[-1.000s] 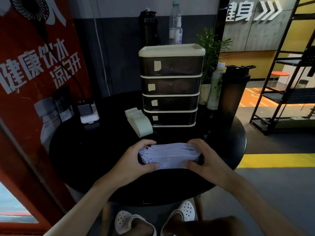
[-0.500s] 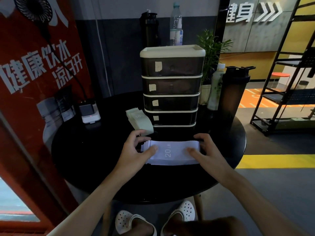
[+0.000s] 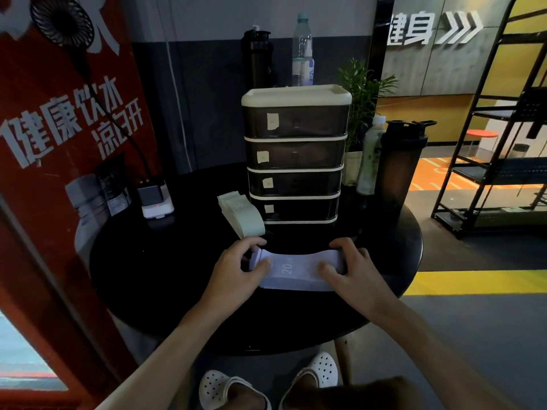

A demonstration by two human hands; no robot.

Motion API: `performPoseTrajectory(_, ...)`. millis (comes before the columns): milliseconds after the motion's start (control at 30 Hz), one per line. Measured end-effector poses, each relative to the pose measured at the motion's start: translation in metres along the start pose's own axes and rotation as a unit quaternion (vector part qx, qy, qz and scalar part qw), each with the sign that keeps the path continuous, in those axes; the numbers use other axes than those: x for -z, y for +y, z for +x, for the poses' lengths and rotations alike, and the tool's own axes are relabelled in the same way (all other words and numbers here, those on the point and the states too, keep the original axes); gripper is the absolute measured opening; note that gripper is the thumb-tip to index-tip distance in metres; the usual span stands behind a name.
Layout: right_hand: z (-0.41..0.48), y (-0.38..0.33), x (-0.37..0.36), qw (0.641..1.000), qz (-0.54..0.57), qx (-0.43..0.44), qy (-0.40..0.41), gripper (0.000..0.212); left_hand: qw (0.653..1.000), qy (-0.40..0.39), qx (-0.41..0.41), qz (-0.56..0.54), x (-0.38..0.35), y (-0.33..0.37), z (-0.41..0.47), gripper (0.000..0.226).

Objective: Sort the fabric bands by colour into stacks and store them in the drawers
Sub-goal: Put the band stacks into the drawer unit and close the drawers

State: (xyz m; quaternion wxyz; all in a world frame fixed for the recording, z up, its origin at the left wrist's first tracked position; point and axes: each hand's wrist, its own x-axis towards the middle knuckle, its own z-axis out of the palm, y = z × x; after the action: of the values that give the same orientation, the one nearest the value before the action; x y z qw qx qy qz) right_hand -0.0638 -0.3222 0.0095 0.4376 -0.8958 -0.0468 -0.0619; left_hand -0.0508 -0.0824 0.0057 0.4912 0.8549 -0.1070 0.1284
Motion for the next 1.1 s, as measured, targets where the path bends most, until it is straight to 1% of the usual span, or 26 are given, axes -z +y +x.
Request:
performPoseTrajectory(67, 0.000, 0.001, -0.003, 0.999, -0.038, 0.026, 0.024, 0.041, 1.000, -0.002, -0.022, -0.012, 0.001, 0.001, 0.000, 0.023)
performPoseTrajectory(133, -0.001, 0.002, -0.003, 0.996, -0.057, 0.061, 0.036, 0.042, 0.999, -0.013, -0.051, -0.013, 0.001, 0.002, 0.000, 0.014)
performPoseTrajectory(200, -0.006, 0.002, 0.002, 0.996, -0.014, 0.090, 0.021, 0.045, 0.997, -0.016, -0.070, -0.008, 0.000, 0.001, 0.001, 0.006)
performPoseTrajectory(267, -0.009, 0.003, 0.006, 0.993, 0.018, 0.113, 0.001, 0.044, 0.997, -0.015, -0.069, -0.014, -0.001, 0.000, 0.001, 0.006)
performPoseTrajectory(300, -0.010, 0.004, 0.007, 0.993, 0.015, 0.119, -0.006, 0.042, 0.998, -0.018, -0.065, -0.015, -0.001, 0.000, 0.001, 0.005)
performPoseTrajectory(400, -0.009, 0.006, 0.005, 0.992, -0.008, 0.123, -0.010, 0.038, 0.997, -0.031, -0.066, -0.014, -0.001, 0.001, -0.002, 0.010)
performPoseTrajectory(500, -0.009, 0.005, 0.004, 0.993, 0.016, 0.118, -0.012, 0.036, 0.997, -0.028, -0.071, -0.025, 0.000, 0.003, -0.002, 0.009)
performPoseTrajectory(600, -0.008, 0.004, 0.007, 0.993, 0.053, 0.103, -0.015, 0.045, 0.996, -0.014, -0.076, -0.043, 0.002, 0.003, -0.003, 0.008)
performPoseTrajectory(633, -0.004, 0.005, 0.010, 0.993, 0.064, 0.102, -0.014, 0.045, 0.996, -0.005, -0.080, -0.044, 0.003, 0.004, 0.000, 0.008)
performPoseTrajectory(733, 0.006, 0.008, 0.018, 0.992, 0.070, 0.108, 0.009, 0.025, 0.996, 0.024, -0.076, -0.048, 0.011, 0.012, 0.012, 0.008)
performPoseTrajectory(833, 0.029, 0.010, 0.027, 0.993, 0.052, 0.110, 0.001, 0.020, 0.996, 0.045, -0.066, -0.036, 0.018, 0.023, 0.045, 0.007)
performPoseTrajectory(900, 0.051, 0.007, 0.031, 0.993, 0.046, 0.109, 0.012, 0.021, 0.997, 0.051, -0.060, -0.016, 0.018, 0.029, 0.073, 0.016)
performPoseTrajectory(967, 0.076, 0.002, 0.034, 0.994, 0.044, 0.091, 0.032, 0.030, 0.998, 0.052, -0.044, 0.009, 0.017, 0.031, 0.102, 0.038)
performPoseTrajectory(1000, 0.088, -0.001, 0.036, 0.995, 0.048, 0.074, 0.043, 0.040, 0.998, 0.053, -0.033, 0.019, 0.016, 0.029, 0.117, 0.049)
performPoseTrajectory(1100, 0.123, -0.007, 0.041, 0.993, 0.094, 0.021, 0.061, 0.072, 0.998, 0.052, 0.003, 0.040, 0.014, 0.021, 0.151, 0.073)
